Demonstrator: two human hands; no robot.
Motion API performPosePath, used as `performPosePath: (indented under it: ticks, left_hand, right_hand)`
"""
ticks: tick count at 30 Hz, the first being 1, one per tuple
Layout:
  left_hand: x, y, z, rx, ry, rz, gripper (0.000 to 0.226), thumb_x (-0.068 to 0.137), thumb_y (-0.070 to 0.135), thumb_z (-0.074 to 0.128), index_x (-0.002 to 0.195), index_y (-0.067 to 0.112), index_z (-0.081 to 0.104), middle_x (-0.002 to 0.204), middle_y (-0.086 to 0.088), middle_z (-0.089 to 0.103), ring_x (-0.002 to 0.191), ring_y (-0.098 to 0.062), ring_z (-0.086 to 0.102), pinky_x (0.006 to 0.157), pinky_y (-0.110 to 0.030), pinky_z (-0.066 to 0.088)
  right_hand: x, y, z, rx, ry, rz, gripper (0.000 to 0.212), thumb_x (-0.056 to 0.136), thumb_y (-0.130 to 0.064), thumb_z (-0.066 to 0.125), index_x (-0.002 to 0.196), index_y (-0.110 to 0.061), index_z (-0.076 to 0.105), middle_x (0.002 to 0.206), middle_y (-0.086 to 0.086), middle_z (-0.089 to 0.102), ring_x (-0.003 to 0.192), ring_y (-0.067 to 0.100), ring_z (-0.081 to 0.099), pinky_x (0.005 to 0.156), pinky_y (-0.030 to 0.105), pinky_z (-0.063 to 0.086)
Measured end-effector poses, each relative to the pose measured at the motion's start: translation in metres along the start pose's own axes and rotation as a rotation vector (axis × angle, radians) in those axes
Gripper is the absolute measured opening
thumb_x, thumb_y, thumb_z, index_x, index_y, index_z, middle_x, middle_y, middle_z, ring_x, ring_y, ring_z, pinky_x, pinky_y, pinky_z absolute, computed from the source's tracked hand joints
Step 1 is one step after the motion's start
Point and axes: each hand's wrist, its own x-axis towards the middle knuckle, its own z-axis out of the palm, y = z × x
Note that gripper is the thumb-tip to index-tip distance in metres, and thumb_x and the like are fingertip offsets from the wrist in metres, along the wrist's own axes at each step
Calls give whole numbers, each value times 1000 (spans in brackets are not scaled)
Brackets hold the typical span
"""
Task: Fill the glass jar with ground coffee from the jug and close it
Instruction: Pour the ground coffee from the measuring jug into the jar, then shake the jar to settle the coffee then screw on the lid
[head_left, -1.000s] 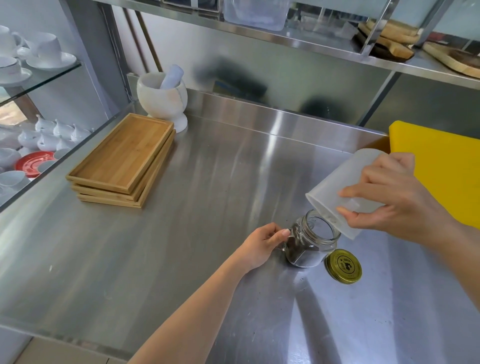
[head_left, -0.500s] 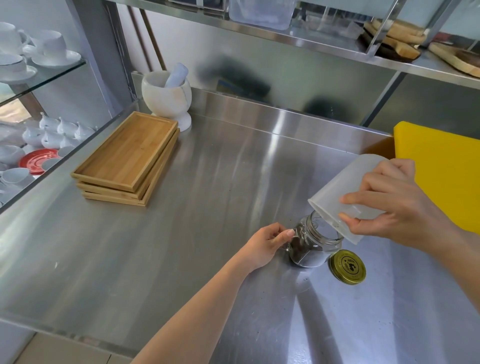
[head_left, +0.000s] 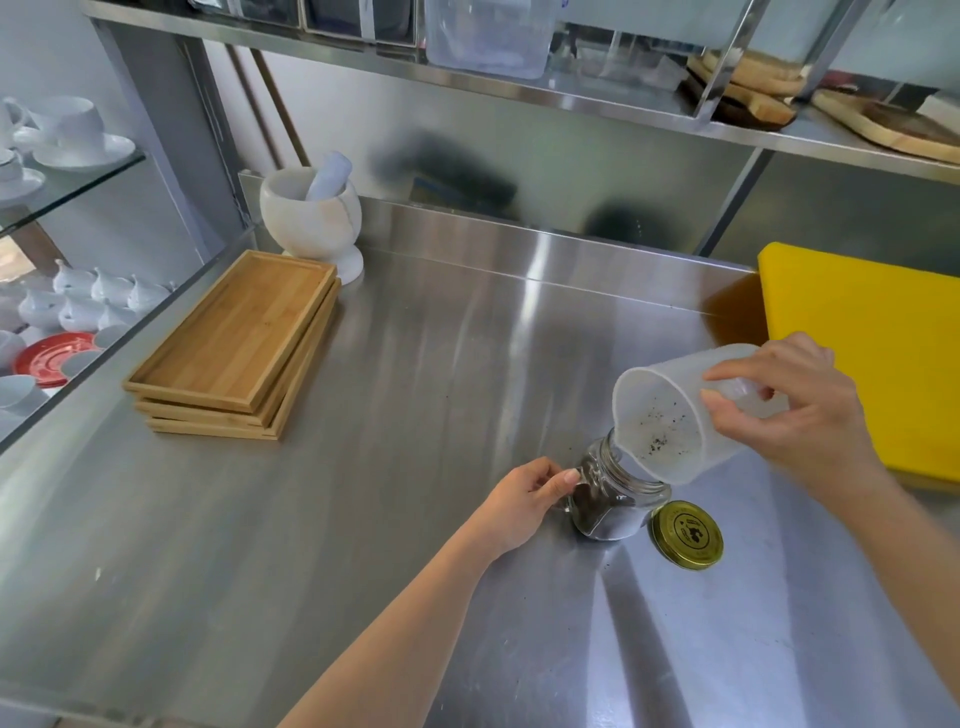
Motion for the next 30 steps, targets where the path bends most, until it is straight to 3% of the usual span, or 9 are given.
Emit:
performPosePath:
  ticks: [4, 6, 9, 12, 15, 22, 27, 30]
  left_hand:
    - [-1, 2, -1, 19, -8, 9, 28, 89, 47, 48, 72, 25, 51, 73, 2, 54, 62, -7, 43, 62, -23, 35]
    - [-1, 3, -2, 20, -5, 8, 28, 89, 46, 49, 71, 25, 50, 69, 6, 50, 59, -5, 41, 60, -22, 34]
    - [-1, 3, -2, 34, 0, 11, 28, 89, 45, 49, 70, 25, 50, 63, 10, 45, 52, 0, 37, 54, -17, 32]
    - [-1, 3, -2, 25, 2, 10, 28, 89, 44, 50, 68, 26, 49, 60, 12, 41, 51, -2, 35, 54, -19, 31]
    - [-2, 3, -3, 40, 2, 1, 28, 89, 46, 49, 69, 26, 51, 58, 13, 42, 49, 0, 35, 54, -19, 31]
    - [-3, 2, -2, 35, 11, -41, 31, 86, 53, 49, 76, 25, 58, 68, 12, 54, 61, -5, 44, 69, -29, 42]
    - [-3, 2, -3, 37, 10, -58, 37, 84, 54, 49, 81, 19, 60, 73, 7, 55, 66, -8, 46, 73, -31, 44]
    - [-3, 3, -4, 29, 11, -60, 37, 83, 55, 49, 80, 21, 61, 73, 8, 57, 65, -8, 46, 73, -30, 43]
  right_hand:
    - [-8, 16, 5, 261, 179, 334, 4, 79, -15, 66, 82, -14, 66, 76, 5, 62, 73, 14, 47, 63, 29, 39]
    - [-11, 23, 8, 409, 299, 497, 5, 82, -11, 63, 82, -14, 67, 77, -4, 67, 75, 17, 55, 61, 32, 45]
    - [-11, 30, 13, 583, 476, 725, 16, 83, -19, 61, 70, -27, 65, 60, -22, 62, 60, -3, 53, 49, 15, 44]
    - [-17, 44, 21, 704, 572, 929, 20, 82, -28, 62, 62, -27, 62, 53, -14, 53, 54, 2, 47, 48, 19, 41]
    - [-25, 58, 33, 795, 617, 1109, 12, 82, -29, 65, 71, -24, 63, 66, -2, 53, 67, 13, 48, 57, 30, 42]
    - [-46, 70, 62, 789, 572, 1247, 14, 82, -26, 64, 71, -19, 61, 71, 2, 53, 74, 17, 52, 69, 36, 49]
    - [-62, 80, 76, 803, 506, 1288, 15, 88, -21, 58, 95, -8, 59, 81, 5, 58, 84, 18, 58, 78, 42, 51]
    - [-70, 82, 80, 770, 472, 1291, 17, 89, -19, 58, 99, -6, 59, 95, 11, 61, 94, 23, 59, 83, 45, 51]
